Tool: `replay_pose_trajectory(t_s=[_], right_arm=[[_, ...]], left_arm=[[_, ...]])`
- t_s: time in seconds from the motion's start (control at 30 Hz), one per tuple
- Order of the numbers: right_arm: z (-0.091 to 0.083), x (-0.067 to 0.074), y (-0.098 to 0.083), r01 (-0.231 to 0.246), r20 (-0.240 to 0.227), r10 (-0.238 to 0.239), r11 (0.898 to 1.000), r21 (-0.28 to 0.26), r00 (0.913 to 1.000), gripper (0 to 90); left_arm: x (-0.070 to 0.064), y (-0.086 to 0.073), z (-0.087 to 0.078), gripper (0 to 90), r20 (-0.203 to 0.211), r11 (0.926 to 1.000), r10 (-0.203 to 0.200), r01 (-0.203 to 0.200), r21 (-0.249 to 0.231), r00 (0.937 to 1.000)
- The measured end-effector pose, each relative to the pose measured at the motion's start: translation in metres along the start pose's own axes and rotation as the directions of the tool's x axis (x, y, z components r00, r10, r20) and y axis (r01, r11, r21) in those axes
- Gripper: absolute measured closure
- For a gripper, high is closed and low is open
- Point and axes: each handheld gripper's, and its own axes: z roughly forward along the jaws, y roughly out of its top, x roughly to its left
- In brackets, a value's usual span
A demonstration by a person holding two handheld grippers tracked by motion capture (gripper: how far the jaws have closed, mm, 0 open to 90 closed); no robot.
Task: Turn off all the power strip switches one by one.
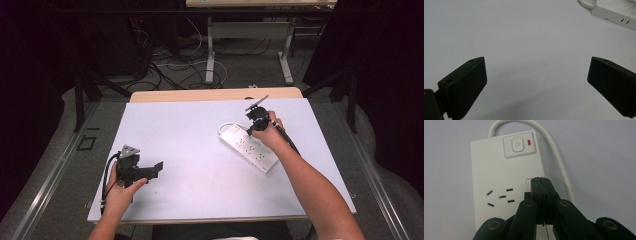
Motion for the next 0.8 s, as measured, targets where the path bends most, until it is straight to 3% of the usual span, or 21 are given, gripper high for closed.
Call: replay_pose_trajectory(t_s=[0.13,0.17,0.23,0.47,0.53,0.8], right_arm=[[0.0007,0.0006,-0.0008,-0.016,0.003,0.015,1.000,0.021,0.9999,90.0],[0.0020,-0.0001,-0.0015,-0.008,0.003,0.008,1.000,0.002,1.0000,90.0],[0.0006,-0.0009,-0.0016,-0.005,0.010,0.005,1.000,0.030,0.9999,90.0],[0.0017,-0.0016,-0.0029,-0.015,0.004,0.015,0.999,0.036,0.9999,90.0],[0.0036,-0.0022,-0.0040,-0.023,-0.007,0.023,1.000,0.005,0.9997,90.0],[0.0019,-0.0034,-0.0036,-0.014,0.000,0.014,0.999,0.030,0.9999,90.0]], left_arm=[[-0.0002,0.0001,-0.0001,2.2,-0.001,1.0000,-0.006,0.006,-0.003,1.0000],[0.0002,0.0002,-0.0004,2.2,-0.002,1.0000,-0.001,0.001,0.001,1.0000],[0.0004,0.0001,-0.0005,2.2,-0.002,1.0000,0.000,0.000,-0.001,1.0000],[-0.0001,0.0001,-0.0002,2.2,-0.001,1.0000,-0.005,0.005,-0.001,1.0000],[-0.0002,0.0002,-0.0001,2.2,0.001,1.0000,-0.002,0.002,-0.003,1.0000],[-0.0002,0.0002,-0.0004,2.2,-0.001,1.0000,-0.004,0.004,-0.003,1.0000]])
